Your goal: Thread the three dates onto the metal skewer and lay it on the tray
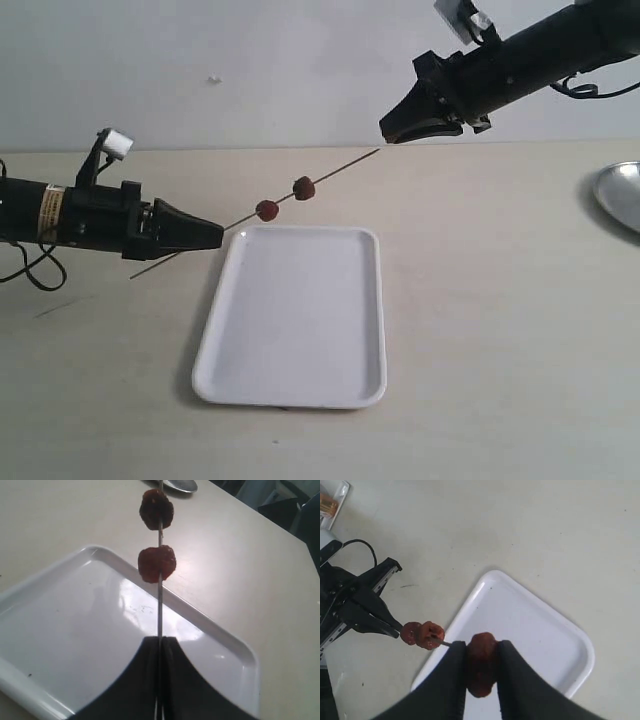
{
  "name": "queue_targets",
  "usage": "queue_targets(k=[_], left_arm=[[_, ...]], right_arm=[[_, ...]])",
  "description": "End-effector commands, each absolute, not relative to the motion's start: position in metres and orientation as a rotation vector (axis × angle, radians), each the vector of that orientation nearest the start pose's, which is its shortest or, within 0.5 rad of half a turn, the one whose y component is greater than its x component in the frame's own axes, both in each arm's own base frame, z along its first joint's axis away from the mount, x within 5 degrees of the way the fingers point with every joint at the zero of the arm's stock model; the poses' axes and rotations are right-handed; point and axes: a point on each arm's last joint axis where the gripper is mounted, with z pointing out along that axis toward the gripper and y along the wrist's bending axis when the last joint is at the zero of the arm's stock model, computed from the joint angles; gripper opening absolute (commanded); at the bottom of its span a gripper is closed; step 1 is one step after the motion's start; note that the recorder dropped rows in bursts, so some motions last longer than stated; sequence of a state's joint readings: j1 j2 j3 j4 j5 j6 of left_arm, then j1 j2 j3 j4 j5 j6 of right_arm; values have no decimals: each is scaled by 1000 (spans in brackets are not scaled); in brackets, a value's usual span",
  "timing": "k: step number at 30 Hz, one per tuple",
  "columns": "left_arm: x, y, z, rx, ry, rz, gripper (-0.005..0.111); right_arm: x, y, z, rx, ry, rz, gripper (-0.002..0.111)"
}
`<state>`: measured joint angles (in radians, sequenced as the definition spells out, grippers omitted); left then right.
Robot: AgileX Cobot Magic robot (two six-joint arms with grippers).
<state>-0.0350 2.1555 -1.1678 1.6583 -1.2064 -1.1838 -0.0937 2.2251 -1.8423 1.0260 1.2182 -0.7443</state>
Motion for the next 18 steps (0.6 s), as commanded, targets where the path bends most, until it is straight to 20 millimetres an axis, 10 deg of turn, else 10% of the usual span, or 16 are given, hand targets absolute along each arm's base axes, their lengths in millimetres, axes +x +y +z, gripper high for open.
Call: queue_targets(k=[1, 18], left_arm=[[373, -105, 129, 981, 1859, -1257, 0], [373, -104, 130, 975, 1857, -1254, 0]], right_arm=[[469, 30, 226, -375, 2418, 1149, 20], [468, 28, 223, -398, 2452, 1109, 20]])
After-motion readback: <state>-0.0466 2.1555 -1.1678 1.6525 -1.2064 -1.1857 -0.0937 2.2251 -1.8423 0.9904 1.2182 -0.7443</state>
